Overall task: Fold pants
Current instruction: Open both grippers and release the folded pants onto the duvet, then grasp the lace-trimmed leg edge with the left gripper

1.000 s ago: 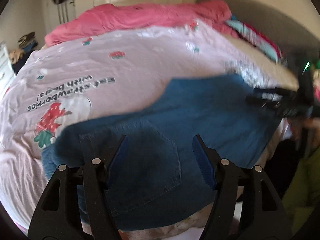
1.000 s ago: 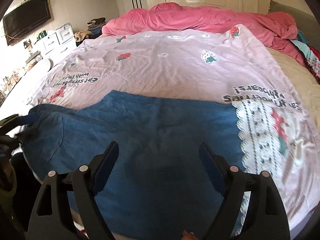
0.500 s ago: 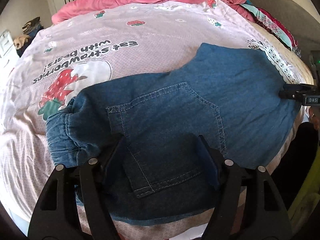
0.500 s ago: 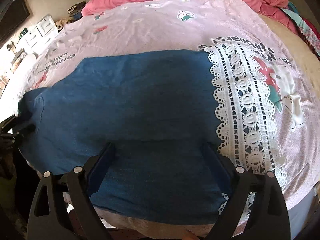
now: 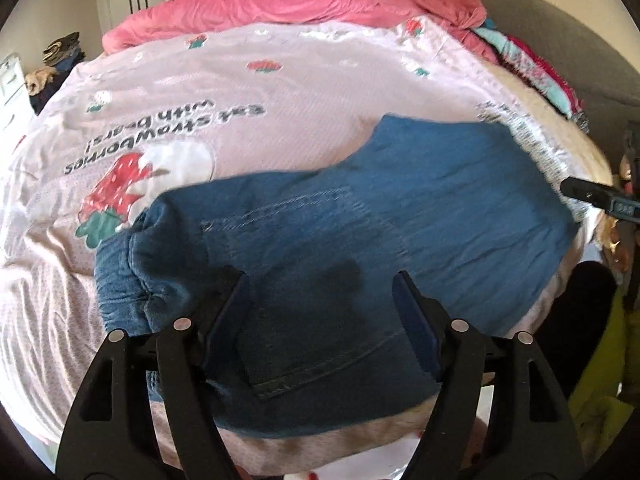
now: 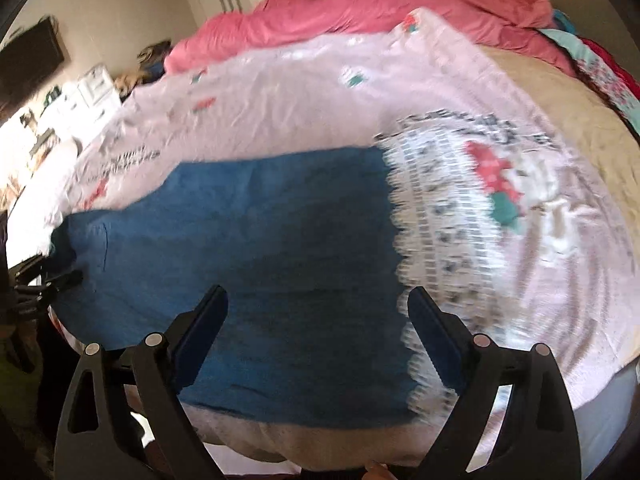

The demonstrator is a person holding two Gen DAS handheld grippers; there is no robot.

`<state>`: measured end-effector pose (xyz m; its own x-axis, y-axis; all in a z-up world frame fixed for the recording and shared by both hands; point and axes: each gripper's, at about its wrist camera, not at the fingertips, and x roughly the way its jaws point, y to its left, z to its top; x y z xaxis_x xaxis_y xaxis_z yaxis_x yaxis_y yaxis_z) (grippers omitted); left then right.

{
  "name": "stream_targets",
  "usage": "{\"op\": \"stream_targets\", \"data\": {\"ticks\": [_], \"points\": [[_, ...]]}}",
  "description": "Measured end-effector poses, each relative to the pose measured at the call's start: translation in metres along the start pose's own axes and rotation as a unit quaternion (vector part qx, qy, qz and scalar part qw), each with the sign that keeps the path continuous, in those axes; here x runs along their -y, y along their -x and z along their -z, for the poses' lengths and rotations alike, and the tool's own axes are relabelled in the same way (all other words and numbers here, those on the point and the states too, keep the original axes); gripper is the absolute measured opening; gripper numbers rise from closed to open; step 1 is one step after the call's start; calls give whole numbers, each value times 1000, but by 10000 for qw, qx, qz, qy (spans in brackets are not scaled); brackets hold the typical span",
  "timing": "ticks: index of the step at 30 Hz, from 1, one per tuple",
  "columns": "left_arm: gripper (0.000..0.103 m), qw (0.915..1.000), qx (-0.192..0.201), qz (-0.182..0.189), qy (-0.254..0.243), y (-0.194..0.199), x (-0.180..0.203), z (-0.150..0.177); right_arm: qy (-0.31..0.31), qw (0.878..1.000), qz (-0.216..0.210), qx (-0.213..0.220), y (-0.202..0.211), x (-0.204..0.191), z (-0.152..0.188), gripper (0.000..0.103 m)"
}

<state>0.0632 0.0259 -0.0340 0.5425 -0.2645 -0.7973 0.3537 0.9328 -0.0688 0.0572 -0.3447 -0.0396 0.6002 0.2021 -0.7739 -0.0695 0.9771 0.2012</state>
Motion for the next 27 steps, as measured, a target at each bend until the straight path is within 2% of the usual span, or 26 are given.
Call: {"op": "stream_targets", "data": {"ticks": [6,12,17,22,27], "points": [[73,9991,188,247,-306,12,35,-5,-287,9994,205,72,16,23,17,91],[75,9947,67,633,-810,1,82,-8,-529,9979,331,195,28,40,27,91],[77,9903,50,749,-1172,-14,111,-12,-715,9961,428,282,37,55,31,91],[77,9887,-581,644,-1225,-56,114,0,-855,9949,441,310,42,67,38,91],[78,9883,-656,687,-1194,-63,113,1,-986,9938,387,333,42,75,41,91]]}}
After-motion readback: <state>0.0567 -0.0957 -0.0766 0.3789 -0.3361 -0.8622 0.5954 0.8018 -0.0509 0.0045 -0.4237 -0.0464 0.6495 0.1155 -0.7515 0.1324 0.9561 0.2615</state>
